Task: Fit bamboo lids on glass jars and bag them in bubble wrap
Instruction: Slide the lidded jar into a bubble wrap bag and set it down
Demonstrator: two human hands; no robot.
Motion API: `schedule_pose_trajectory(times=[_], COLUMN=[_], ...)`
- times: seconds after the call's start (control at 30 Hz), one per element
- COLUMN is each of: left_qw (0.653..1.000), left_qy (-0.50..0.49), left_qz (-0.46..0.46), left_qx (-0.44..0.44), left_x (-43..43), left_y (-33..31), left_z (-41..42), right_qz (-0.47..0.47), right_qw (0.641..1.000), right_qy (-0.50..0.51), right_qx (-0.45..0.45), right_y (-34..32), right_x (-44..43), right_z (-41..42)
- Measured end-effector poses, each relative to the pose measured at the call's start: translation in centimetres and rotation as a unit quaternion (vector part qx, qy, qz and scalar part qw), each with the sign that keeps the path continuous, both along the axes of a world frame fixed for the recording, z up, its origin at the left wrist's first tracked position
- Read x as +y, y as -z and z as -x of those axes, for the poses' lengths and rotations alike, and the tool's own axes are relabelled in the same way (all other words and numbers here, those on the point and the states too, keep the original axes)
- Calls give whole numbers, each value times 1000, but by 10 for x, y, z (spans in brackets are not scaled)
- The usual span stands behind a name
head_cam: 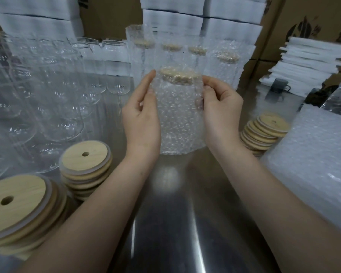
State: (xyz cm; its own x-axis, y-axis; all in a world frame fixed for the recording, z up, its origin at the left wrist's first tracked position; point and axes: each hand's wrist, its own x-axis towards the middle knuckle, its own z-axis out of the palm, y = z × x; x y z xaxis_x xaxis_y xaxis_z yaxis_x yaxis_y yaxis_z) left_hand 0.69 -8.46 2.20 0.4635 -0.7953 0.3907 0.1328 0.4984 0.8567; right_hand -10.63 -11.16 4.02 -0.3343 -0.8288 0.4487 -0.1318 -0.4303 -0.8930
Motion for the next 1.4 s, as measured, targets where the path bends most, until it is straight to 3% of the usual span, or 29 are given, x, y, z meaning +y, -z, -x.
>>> schedule_pose_trajectory(times=[0.2,0.4,0.5,0.73,1.07,1.23,1.4], left_qw=[998,999,999,997,996,994,961], left_qy=[55,38,27,67,90,96,15], left_qz=[-5,-13,-15,-18,-24,-5,-109], left_qx=[-4,25,40,-17,10,-59,-255], left_x=[-3,0,5,11,14,9,-1], left_y=[8,9,7,8,1,9,25], left_z=[-2,-4,-2,3,1,-1,8], right_qz=[-7,-46,-62,-56,-65,-68,-76], right_qw=[993,979,976,987,987,991,995], right_qy=[-58,-111,-140,-89,-116,-88,-39], right_qx=[99,167,157,120,87,74,56], right_y=[-3,-6,-7,-2,-1,0,-4], right_x=[10,17,17,4,-13,-20,-31], right_z=[-4,-18,-28,-26,-23,-26,-26])
